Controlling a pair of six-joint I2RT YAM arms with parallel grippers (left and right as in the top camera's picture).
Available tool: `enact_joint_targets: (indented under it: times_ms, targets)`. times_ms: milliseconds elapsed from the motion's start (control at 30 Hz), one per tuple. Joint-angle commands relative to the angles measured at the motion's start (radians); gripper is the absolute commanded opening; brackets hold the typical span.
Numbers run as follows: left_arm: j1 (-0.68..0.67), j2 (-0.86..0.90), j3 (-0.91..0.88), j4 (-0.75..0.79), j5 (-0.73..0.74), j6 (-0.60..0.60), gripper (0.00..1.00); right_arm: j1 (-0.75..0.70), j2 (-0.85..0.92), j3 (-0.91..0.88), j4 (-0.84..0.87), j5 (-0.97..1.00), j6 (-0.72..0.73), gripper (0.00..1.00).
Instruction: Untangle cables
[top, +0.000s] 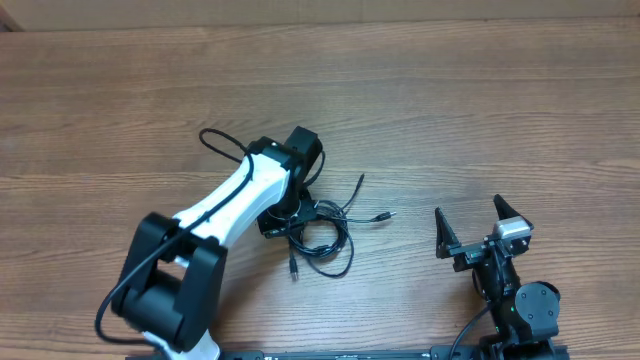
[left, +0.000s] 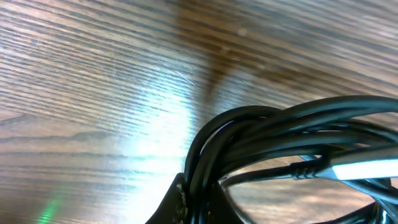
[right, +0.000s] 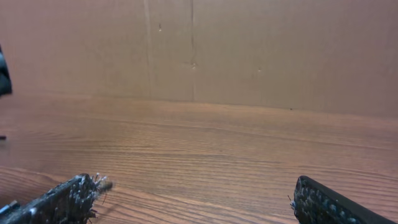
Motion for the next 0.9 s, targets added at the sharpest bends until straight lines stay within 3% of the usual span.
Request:
enact_joint_targets:
  times_ms: [0, 100, 200, 267, 333, 500, 700, 867]
  targets:
    - [-0.031, -0.068, 0.01, 0.009, -0.01, 0.023, 0.04, -0.004, -0.012, -0.01, 0.004, 0.003, -0.002, 1.0]
    - [-0.048, -0.083, 0.01, 0.045, 0.008, 0.014, 0.04, -0.002, -0.011, -0.01, 0.006, -0.06, 0.077, 1.0]
    - [-0.051, -0.086, 0.01, 0.082, 0.044, 0.007, 0.04, 0.001, 0.006, -0.01, 0.016, -0.201, 0.536, 1.0]
    - [-0.052, -0.086, 0.01, 0.1, 0.063, 0.006, 0.05, 0.001, 0.032, -0.01, 0.029, -0.416, 0.864, 1.0]
    - [-0.053, -0.086, 0.01, 0.107, 0.067, -0.014, 0.05, 0.001, 0.059, -0.01, 0.026, -0.656, 1.031, 1.0]
    - [-0.056, -0.085, 0.008, 0.145, 0.071, -0.108, 0.04, 0.001, 0.089, -0.01, 0.021, -0.972, 1.046, 1.0]
    - [-0.074, -0.085, 0.008, 0.227, 0.033, -0.113, 0.04, 0.0, 0.089, -0.01, 0.023, -0.905, 0.881, 1.0]
    - [-0.089, -0.086, 0.008, 0.316, 0.018, -0.061, 0.04, 0.0, 0.09, -0.006, 0.01, -0.844, 0.88, 1.0]
